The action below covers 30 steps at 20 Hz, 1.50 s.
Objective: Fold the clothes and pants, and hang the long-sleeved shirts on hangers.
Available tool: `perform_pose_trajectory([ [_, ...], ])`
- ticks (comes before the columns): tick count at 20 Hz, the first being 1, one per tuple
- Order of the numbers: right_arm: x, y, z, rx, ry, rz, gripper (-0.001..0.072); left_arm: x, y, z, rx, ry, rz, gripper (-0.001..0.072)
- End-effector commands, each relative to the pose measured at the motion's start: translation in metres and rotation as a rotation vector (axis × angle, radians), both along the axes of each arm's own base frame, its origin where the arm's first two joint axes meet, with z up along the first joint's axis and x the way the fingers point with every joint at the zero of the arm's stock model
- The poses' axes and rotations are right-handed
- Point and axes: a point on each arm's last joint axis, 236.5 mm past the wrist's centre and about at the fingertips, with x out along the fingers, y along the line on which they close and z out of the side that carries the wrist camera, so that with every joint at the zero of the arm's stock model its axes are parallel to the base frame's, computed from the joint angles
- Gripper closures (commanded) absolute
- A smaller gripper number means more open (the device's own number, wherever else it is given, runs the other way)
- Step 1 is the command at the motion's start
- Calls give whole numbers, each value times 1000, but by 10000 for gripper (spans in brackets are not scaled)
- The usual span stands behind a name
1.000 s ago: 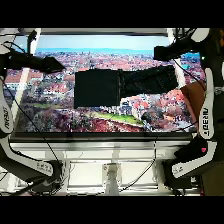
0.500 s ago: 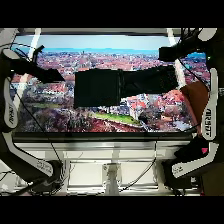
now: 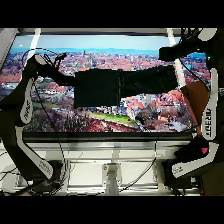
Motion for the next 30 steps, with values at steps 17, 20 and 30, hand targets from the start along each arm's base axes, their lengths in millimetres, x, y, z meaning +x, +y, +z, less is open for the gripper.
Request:
perform_pose_trajectory([
  [17,3,8,3,15,-16,10,676,16,-86,11,-453,82,130,674],
  [20,8,24,-10,21,-21,24,676,21,-88,63,-538,21,135,675],
  [30,34,194,-140,185,72,-67,680,-13,-80,214,-586,-108,149,674],
])
